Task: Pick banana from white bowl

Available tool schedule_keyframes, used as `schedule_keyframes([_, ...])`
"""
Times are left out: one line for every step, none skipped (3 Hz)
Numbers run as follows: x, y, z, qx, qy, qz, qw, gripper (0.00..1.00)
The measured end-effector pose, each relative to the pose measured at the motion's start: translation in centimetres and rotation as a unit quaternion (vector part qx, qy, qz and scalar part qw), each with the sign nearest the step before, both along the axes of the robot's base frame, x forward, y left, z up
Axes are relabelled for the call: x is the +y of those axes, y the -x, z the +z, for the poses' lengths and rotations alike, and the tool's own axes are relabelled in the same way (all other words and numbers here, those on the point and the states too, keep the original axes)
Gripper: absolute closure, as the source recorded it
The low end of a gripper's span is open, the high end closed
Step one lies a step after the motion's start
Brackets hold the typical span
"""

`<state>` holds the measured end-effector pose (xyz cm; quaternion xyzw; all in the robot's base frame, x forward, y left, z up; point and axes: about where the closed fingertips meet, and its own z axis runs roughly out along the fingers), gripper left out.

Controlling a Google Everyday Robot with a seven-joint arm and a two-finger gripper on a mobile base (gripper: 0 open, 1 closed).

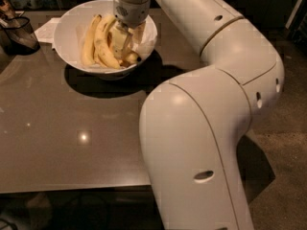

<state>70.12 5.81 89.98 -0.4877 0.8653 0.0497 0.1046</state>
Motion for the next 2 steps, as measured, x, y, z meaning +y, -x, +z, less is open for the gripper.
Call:
schedule_keyframes([-0.06, -0.56, -0.88, 0.007, 0.005, -0.008, 0.9999, 0.39])
schedule_keyframes([-0.08, -0.74, -0.96, 0.01, 0.007, -0.01, 0.9999, 0.4])
